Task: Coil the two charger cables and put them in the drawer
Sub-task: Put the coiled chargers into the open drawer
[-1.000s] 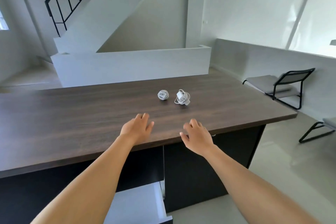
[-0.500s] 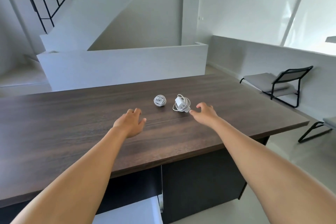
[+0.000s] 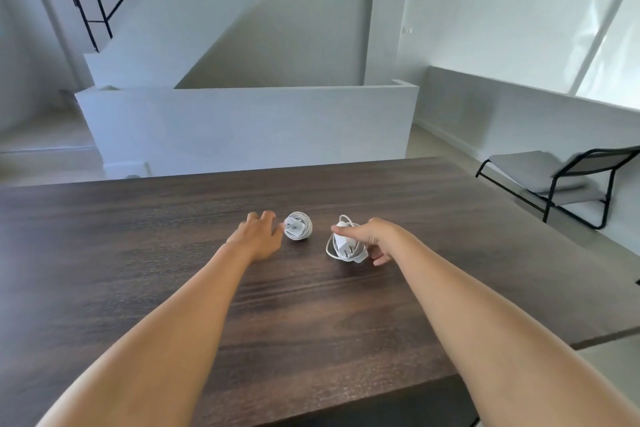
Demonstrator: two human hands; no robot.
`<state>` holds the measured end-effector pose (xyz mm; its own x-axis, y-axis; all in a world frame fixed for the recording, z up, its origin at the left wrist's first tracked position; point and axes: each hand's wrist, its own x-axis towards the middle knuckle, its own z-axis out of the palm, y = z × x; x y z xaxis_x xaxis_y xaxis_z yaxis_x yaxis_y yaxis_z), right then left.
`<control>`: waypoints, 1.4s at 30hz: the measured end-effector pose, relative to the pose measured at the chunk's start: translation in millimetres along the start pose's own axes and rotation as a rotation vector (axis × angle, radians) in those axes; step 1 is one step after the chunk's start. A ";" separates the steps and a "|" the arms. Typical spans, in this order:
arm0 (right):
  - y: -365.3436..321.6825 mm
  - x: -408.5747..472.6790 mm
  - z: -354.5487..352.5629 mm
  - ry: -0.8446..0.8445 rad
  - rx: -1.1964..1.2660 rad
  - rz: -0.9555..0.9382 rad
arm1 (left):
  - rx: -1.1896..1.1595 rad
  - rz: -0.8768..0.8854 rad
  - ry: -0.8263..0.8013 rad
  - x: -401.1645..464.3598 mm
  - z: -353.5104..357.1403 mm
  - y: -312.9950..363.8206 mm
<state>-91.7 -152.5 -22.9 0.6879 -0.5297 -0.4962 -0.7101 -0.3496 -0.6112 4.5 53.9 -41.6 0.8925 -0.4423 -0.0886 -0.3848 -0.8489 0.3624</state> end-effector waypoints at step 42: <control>-68.6 -137.3 49.4 0.139 -0.378 -0.240 | -0.124 0.051 0.148 -85.7 -44.8 -58.6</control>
<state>-130.1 -17.6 56.7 0.8313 -0.4885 -0.2652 -0.5556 -0.7183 -0.4188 -38.9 154.5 -13.6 0.9009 -0.4288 0.0675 -0.4069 -0.7801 0.4753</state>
